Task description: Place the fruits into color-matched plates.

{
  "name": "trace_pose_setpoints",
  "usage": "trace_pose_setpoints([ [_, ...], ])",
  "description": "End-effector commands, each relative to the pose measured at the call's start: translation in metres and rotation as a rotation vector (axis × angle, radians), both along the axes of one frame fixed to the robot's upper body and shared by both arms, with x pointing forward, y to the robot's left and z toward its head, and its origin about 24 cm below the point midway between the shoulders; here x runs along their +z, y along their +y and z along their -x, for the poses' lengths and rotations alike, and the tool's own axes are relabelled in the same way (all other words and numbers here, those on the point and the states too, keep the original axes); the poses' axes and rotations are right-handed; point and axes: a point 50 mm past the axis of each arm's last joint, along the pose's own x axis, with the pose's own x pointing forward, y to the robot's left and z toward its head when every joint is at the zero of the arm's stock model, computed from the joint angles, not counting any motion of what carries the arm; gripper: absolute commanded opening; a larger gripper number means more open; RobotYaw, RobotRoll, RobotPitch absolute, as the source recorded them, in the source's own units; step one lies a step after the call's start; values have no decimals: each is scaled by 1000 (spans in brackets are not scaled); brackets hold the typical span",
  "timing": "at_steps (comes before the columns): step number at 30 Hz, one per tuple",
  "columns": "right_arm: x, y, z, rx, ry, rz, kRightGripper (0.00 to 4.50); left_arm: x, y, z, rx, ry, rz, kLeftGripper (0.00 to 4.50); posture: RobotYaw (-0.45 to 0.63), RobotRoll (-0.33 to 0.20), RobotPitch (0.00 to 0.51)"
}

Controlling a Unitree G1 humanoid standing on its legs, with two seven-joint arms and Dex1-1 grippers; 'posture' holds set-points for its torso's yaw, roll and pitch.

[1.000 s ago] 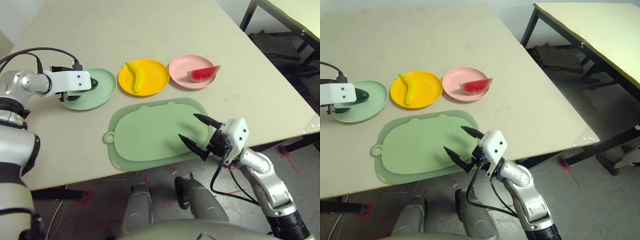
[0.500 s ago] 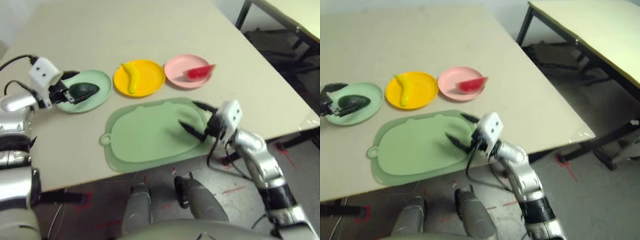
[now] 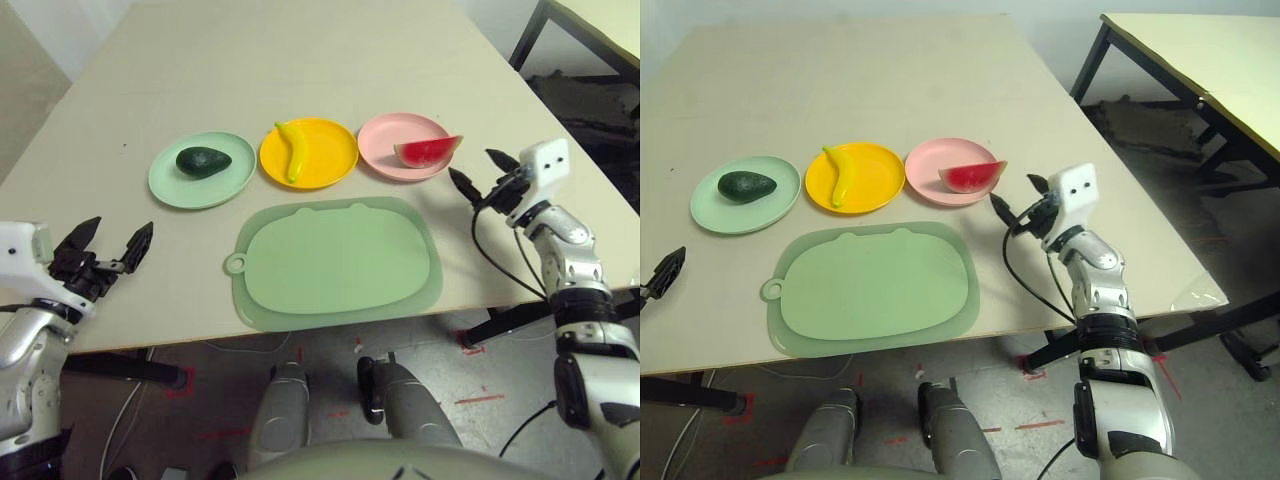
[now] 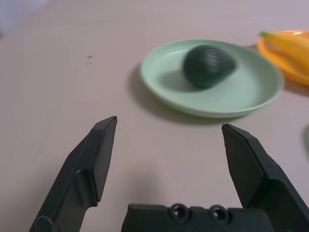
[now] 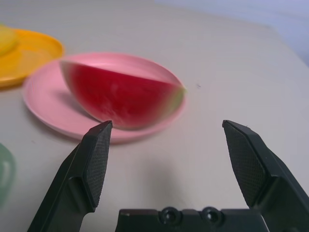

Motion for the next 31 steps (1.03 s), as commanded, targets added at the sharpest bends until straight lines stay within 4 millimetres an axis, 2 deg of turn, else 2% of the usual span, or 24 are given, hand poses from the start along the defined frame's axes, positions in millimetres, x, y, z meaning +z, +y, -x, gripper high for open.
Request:
trace_pose_setpoints([
  [1,-16,-12,15,-58,7,-21,4500,-14,-1,1,15,29,-8,4446,86,0,188],
  [3,-21,-18,23,-94,-6,-50,4500,-19,-1,2,8,45,-18,4446,73,0,190],
  [8,-28,-18,39,-90,-38,-73,4500,-21,7,2,6,61,-32,4446,49,0,192],
  [15,-34,-25,54,-96,-53,-81,4500,-19,27,4,59,52,-34,4446,43,0,190],
  [18,-34,-13,58,-31,-66,-92,4500,-15,40,7,94,41,-20,4446,28,0,200],
  [22,-33,2,57,-16,-79,-106,4500,-10,47,10,101,45,-39,4446,16,0,204],
  [27,-30,20,50,0,-95,-127,4500,-8,48,9,105,36,-48,4446,33,0,197],
  [31,-29,25,48,0,-96,-137,4500,-8,46,8,91,37,-65,4446,32,0,190],
])
